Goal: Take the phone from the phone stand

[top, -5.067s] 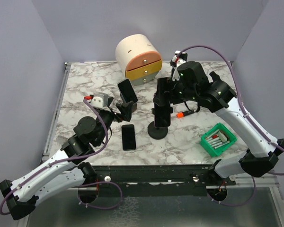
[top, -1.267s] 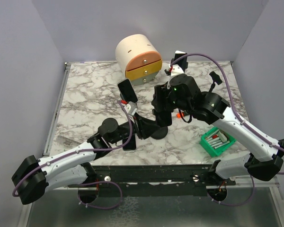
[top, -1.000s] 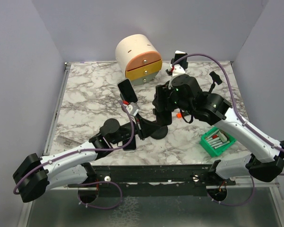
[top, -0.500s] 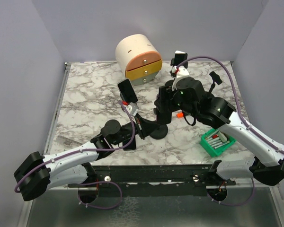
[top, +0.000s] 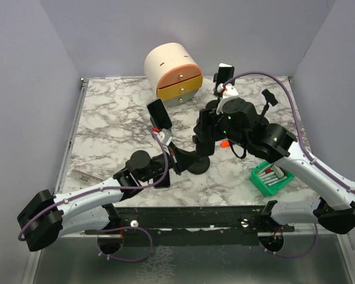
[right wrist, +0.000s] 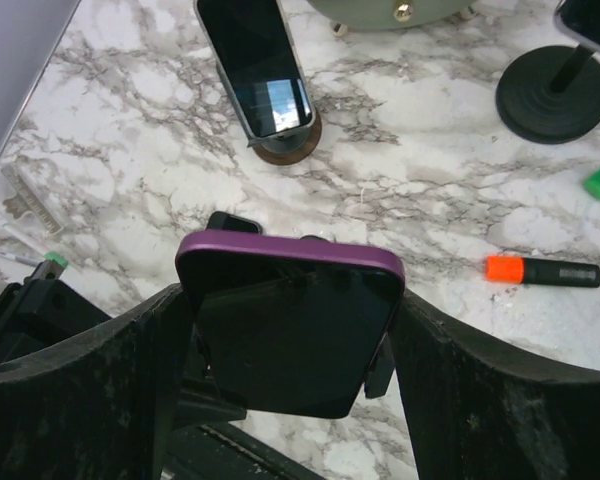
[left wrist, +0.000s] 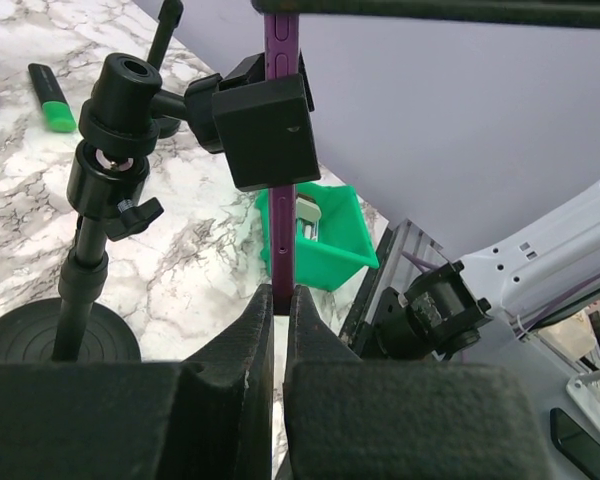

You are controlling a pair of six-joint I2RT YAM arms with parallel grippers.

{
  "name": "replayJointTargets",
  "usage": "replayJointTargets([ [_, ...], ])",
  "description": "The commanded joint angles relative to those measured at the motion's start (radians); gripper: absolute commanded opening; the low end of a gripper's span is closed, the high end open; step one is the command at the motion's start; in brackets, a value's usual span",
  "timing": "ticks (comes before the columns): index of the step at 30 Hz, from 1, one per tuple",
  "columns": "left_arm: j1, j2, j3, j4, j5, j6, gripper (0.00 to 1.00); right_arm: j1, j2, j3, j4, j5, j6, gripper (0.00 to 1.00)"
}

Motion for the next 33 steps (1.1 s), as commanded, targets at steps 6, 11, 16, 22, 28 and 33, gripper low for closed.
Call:
replayJointTargets([
  [6, 0.013, -0.036, -0.017, -0.026, -0.057, -0.035, 0.01, 0.005, -0.006, 0.004, -0.073, -0.024, 0.042, 0.91],
  [11, 0.013, -0.038, -0.013, -0.028, -0.04, -0.049, 0.01, 0.005, -0.004, -0.001, -0.058, -0.021, 0.055, 0.94],
  [16, 0.013, -0.034, -0.012, -0.026, -0.03, -0.063, 0.08, 0.005, -0.016, -0.004, -0.021, -0.004, 0.07, 0.99],
  [22, 0.013, -0.038, -0.015, -0.028, -0.027, -0.065, 0.17, 0.005, -0.018, -0.014, 0.034, 0.009, 0.095, 1.0],
  [28, 0.013, -0.046, -0.02, -0.028, -0.024, -0.068, 0.26, 0.005, 0.003, -0.007, 0.049, 0.018, 0.114, 1.0],
  [33, 0.013, -0.062, -0.027, -0.028, -0.026, -0.067, 0.31, 0.005, 0.014, -0.004, 0.038, 0.032, 0.125, 1.0],
])
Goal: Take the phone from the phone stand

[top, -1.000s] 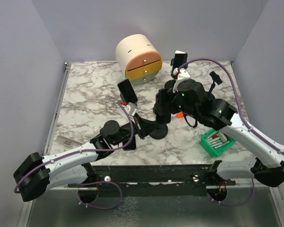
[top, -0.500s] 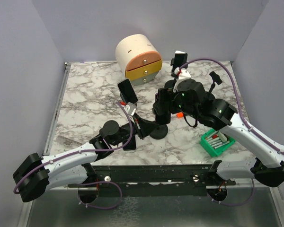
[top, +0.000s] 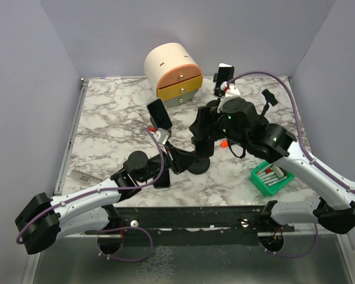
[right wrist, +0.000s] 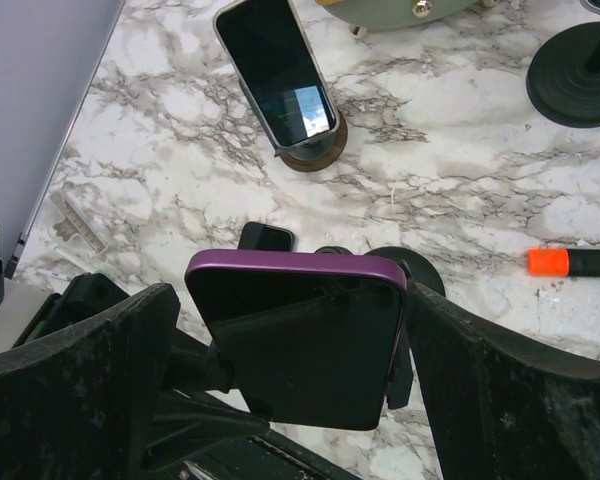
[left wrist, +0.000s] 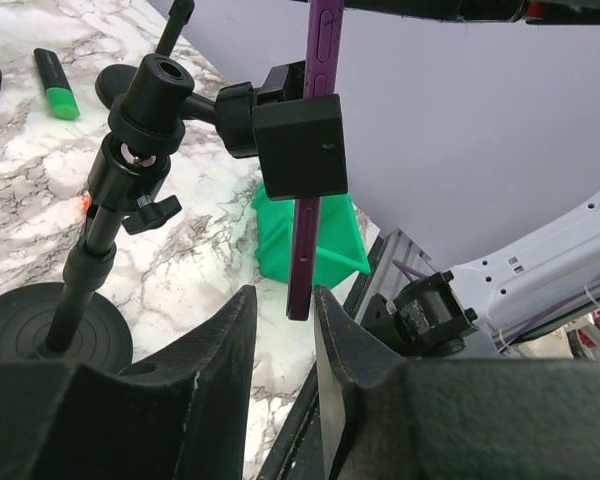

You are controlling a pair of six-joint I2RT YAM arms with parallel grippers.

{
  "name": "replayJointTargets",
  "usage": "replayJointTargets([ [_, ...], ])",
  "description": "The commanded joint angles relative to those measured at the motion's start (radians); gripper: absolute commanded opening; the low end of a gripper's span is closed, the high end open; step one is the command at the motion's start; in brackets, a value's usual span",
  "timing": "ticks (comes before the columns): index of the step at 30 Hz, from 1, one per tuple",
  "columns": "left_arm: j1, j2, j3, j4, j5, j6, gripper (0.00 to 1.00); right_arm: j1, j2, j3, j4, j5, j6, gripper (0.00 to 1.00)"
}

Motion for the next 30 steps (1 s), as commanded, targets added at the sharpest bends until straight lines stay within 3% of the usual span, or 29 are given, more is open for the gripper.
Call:
replayJointTargets([
  [1, 0.006, -0.03, -0.017, -0.002, -0.012, 0.0, 0.32, 0.004, 0.016, 0.0, 0.01, 0.034, 0.023, 1.0],
  [30, 0.006, -0.081, -0.037, -0.007, -0.022, 0.002, 0.5, 0.005, 0.062, 0.068, -0.092, 0.06, -0.027, 0.93],
])
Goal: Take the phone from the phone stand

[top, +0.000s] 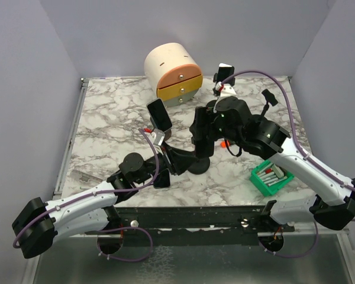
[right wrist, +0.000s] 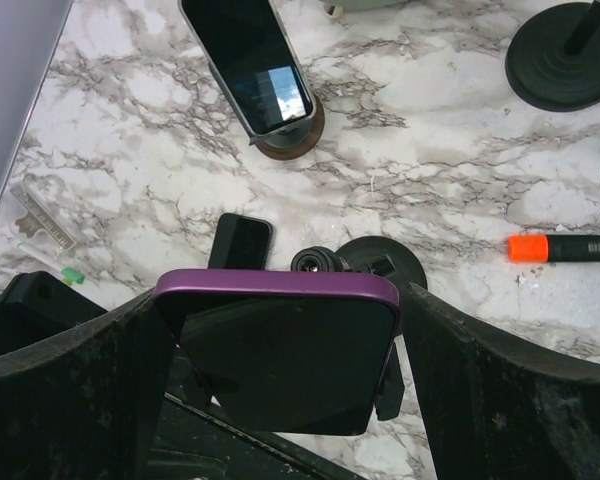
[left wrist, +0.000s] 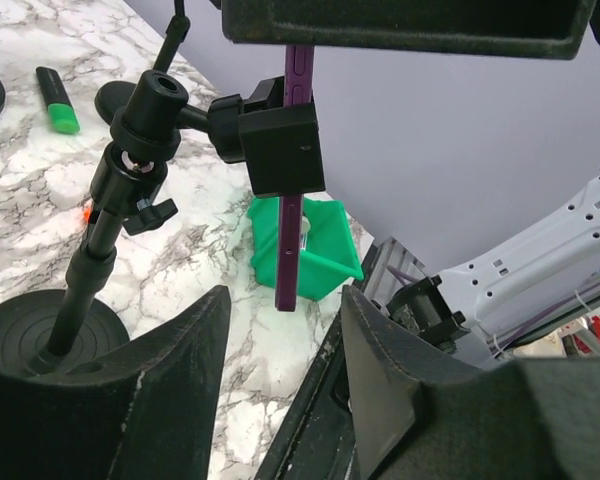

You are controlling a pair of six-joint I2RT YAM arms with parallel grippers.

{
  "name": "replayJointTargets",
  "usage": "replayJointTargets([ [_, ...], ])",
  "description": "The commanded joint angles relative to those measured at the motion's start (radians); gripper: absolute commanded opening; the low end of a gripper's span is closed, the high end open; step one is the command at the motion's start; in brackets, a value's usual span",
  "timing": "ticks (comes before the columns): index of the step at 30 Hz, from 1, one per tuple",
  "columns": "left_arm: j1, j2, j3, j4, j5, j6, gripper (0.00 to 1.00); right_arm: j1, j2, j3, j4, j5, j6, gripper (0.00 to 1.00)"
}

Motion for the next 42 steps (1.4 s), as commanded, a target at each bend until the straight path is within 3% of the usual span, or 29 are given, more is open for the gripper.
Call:
replayJointTargets([
  [1, 0.004, -0.017, -0.015, -0.003, -0.02, 0.001, 0.51, 0.005, 0.018, 0.048, -0.047, 0.033, -0.035, 0.93],
  [20, 0.004, -0.024, 0.008, -0.013, -0.021, 0.008, 0.66, 0.005, 0.03, 0.061, -0.069, 0.024, -0.056, 0.89],
  [33, 0.004, -0.025, 0.12, -0.081, -0.108, 0.092, 0.7, 0.004, 0.02, 0.061, -0.064, 0.009, -0.064, 0.52],
  [42, 0.006, 0.039, 0.194, -0.091, -0.139, 0.099, 0.68, 0.005, 0.022, 0.069, -0.067, 0.002, -0.065, 0.49],
])
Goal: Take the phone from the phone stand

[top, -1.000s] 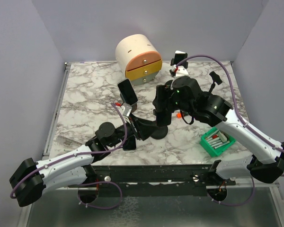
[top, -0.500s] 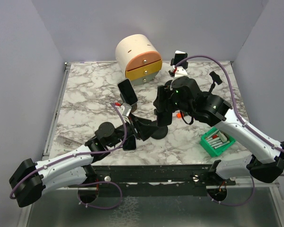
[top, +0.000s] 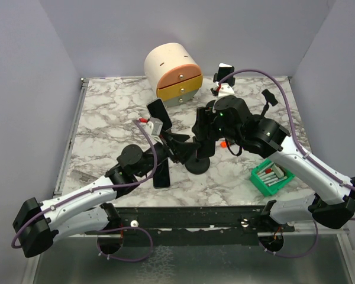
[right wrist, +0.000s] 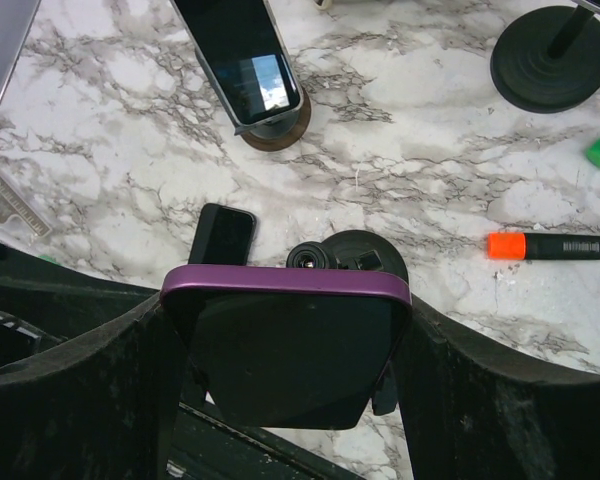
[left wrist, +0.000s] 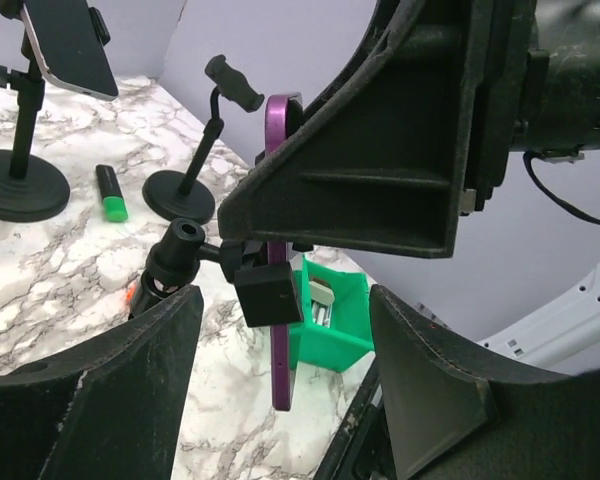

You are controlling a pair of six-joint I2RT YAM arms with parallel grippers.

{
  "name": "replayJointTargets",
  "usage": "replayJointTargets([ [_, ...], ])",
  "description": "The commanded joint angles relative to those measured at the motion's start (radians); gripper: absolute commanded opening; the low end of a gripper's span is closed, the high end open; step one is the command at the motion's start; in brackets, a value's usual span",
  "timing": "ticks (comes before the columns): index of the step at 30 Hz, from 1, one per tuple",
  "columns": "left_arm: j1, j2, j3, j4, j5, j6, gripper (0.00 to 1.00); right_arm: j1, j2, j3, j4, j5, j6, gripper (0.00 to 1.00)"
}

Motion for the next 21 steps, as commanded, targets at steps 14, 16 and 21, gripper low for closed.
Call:
replayJointTargets([
  [14, 0.028, 0.095, 0.065, -0.012, 0.034, -0.028, 0.57, 0.005, -0.013, 0.018, -0.012, -0.011, -0.014, 0.48],
  [16, 0.03, 0.096, 0.065, -0.01, 0.043, -0.03, 0.54, 0.005, -0.014, 0.016, -0.011, -0.011, -0.014, 0.48],
  [21, 0.034, 0.092, 0.053, -0.005, 0.054, -0.038, 0.44, 0.005, -0.015, 0.014, -0.008, -0.012, -0.014, 0.48],
])
